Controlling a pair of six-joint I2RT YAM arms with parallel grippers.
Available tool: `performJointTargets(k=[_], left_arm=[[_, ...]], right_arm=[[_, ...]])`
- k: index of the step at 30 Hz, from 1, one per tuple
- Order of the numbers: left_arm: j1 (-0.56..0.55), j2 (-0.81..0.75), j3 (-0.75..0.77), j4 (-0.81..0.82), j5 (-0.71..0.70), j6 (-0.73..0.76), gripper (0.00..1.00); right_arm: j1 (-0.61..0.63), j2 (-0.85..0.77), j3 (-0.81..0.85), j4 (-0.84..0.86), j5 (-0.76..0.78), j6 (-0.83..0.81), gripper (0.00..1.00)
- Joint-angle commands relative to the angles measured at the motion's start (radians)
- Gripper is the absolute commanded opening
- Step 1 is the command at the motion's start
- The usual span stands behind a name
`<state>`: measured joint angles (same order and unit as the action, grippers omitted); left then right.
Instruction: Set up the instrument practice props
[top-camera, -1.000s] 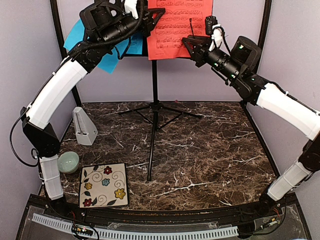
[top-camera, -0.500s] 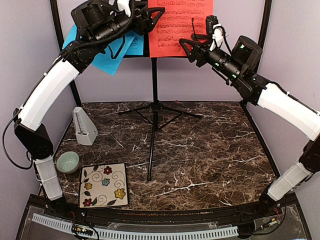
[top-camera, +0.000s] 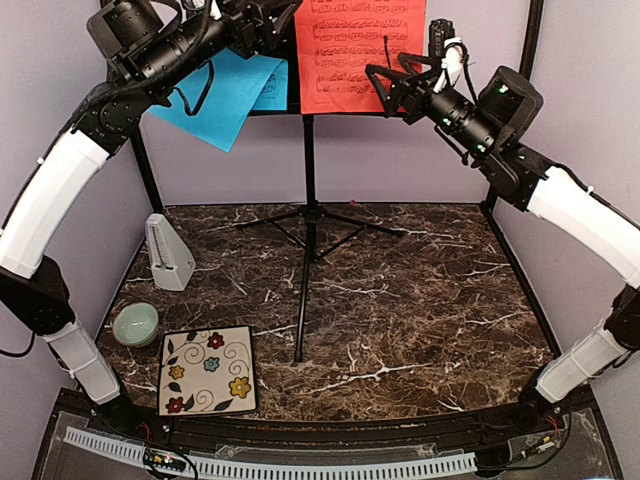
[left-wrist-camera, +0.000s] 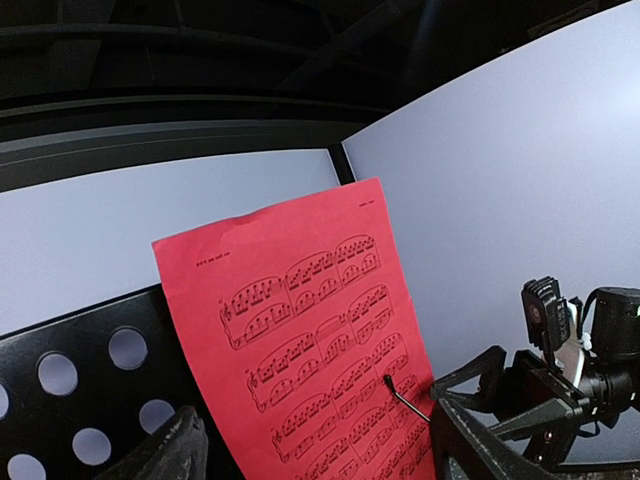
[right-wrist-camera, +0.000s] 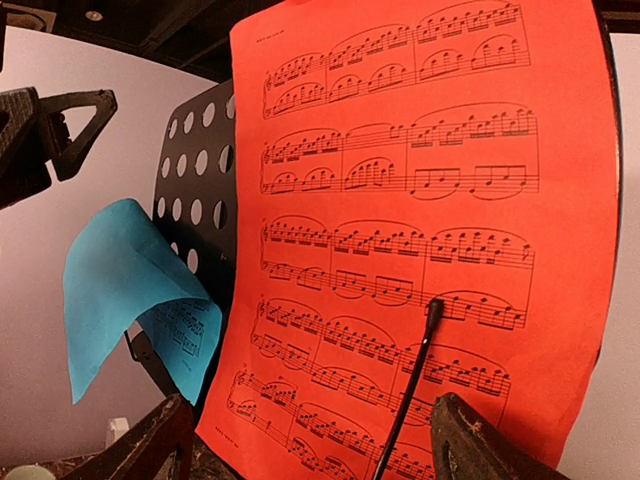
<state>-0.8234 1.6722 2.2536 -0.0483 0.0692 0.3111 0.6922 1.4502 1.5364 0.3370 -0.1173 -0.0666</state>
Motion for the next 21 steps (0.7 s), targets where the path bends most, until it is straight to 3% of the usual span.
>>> performJointTargets(k=[1, 7, 21], left_arm=[[-0.016, -0.101, -0.101, 0.028, -0.067, 0.022, 0.8], [-0.043, -0.305, -0.361, 0.084, -0.165, 0.018, 0.84], [-0.054, -0.734, -0.918, -0.124, -0.532, -0.205, 0.8]], right_arm=[[0.006, -0.052, -0.02, 0.051, 0.051, 0.005, 0.84], [0.006, -0.094, -0.052, 0.049, 0.082, 0.005, 0.89], [0.005, -0.14, -0.052, -0.14, 0.049, 0.035, 0.93]])
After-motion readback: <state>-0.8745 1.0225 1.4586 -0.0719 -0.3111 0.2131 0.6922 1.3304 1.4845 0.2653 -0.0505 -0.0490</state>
